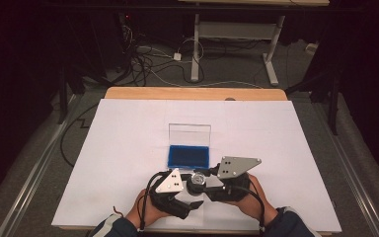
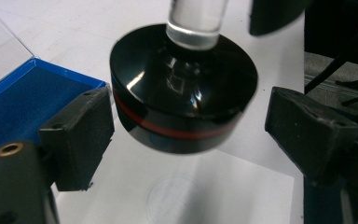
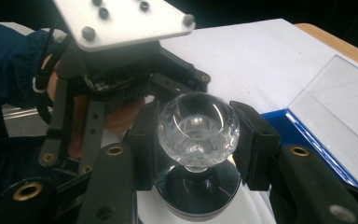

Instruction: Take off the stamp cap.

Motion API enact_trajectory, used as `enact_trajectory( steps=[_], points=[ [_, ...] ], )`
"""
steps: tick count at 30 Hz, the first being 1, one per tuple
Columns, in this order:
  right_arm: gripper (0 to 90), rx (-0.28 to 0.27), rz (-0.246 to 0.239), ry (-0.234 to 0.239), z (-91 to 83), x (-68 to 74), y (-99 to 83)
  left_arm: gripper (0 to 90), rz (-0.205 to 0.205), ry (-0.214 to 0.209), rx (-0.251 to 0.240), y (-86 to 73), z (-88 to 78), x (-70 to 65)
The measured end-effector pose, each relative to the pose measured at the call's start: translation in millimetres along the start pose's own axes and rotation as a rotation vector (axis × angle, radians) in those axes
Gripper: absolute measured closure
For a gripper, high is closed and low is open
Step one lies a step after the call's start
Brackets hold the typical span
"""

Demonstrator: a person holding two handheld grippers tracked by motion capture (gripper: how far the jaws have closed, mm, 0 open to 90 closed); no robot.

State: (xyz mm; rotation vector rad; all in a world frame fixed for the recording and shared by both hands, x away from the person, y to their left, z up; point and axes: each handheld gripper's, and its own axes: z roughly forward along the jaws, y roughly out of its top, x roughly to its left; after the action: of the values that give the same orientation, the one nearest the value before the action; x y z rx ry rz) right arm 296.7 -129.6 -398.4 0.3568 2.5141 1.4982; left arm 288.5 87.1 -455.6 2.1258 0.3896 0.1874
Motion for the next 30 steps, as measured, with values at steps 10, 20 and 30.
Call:
enact_trajectory(
  steps=[10,20,30],
  points=[
    [57.0,0.010,-0.001,0.003,2.7,1.5,-2.0,28.8,-0.009,-0.001,-0.016,-2.1,-1.1,1.5],
    [57.0,-0.003,0.010,0.006,1.9,1.4,-2.7,33.4,-0.003,0.006,-0.001,-4.1,3.0,0.8],
    [57.0,-0.012,0.014,0.010,0.9,2.1,-2.6,36.1,0.008,0.023,-0.001,-4.1,2.8,-0.7]
  ],
)
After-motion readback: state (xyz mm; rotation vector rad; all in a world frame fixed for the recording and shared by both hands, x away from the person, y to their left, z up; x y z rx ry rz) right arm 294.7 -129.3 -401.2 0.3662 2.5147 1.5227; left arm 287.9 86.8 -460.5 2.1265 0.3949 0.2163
